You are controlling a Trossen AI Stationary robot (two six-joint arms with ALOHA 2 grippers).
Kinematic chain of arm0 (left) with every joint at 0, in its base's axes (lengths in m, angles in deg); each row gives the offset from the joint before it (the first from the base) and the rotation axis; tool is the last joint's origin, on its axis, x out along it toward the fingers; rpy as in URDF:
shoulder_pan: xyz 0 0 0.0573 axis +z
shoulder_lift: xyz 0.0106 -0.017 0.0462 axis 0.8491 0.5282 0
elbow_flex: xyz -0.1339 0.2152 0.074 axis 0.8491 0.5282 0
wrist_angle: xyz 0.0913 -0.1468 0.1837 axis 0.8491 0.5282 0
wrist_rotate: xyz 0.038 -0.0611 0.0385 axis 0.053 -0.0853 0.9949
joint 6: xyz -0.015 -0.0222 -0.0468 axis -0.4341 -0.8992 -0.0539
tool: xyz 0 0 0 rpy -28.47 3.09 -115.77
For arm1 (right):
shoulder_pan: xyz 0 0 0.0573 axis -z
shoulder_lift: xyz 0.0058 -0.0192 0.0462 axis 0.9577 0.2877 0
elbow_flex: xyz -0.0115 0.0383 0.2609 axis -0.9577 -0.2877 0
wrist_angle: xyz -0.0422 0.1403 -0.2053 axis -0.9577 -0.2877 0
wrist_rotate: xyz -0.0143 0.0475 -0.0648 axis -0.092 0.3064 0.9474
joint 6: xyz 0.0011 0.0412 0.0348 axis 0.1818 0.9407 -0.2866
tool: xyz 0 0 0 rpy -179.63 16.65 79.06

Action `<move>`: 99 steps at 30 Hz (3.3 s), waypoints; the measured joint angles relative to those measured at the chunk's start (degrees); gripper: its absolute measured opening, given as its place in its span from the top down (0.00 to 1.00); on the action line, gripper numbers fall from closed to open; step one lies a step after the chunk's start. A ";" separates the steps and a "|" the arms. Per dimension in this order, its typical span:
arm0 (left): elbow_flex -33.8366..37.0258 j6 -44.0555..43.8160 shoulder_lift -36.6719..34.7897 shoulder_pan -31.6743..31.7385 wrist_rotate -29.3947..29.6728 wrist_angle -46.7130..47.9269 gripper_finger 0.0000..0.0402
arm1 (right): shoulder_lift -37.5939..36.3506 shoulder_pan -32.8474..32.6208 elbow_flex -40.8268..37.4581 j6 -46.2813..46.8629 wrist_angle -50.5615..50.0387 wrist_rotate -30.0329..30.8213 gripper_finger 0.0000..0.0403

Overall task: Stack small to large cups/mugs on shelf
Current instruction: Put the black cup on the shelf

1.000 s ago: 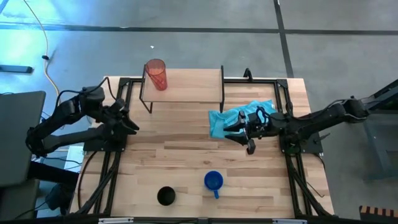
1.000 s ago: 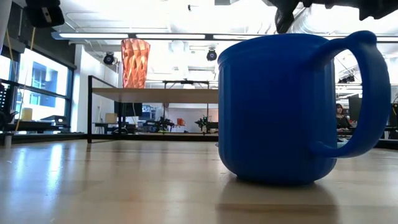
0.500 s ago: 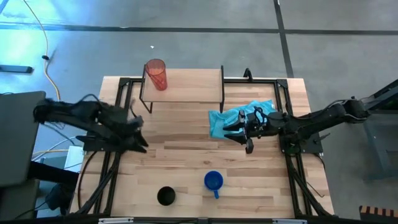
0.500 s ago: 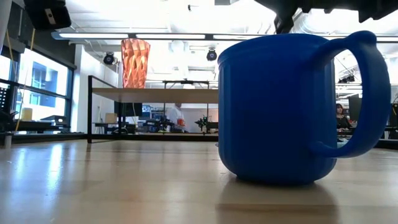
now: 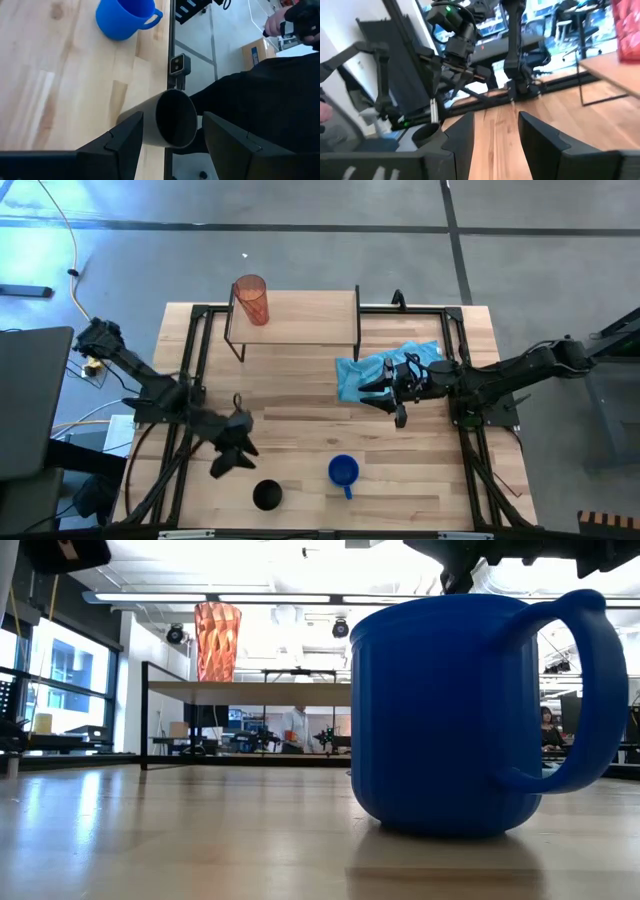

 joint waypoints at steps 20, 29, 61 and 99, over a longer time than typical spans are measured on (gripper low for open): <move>-22.04 -5.76 23.14 -9.16 12.87 23.34 0.52 | -0.02 -0.04 -0.07 0.00 -6.03 -5.03 0.64; -22.49 -10.14 26.25 -9.15 9.52 22.15 0.52 | -0.04 -0.07 -0.07 0.06 -8.60 -5.37 0.64; -22.47 -6.70 29.62 -7.06 9.41 22.05 0.91 | -0.04 -0.07 -0.07 0.44 -10.14 -5.79 0.64; -41.50 29.40 29.58 28.39 3.34 41.57 1.00 | -0.02 -0.17 -0.05 3.73 -14.50 -5.74 0.64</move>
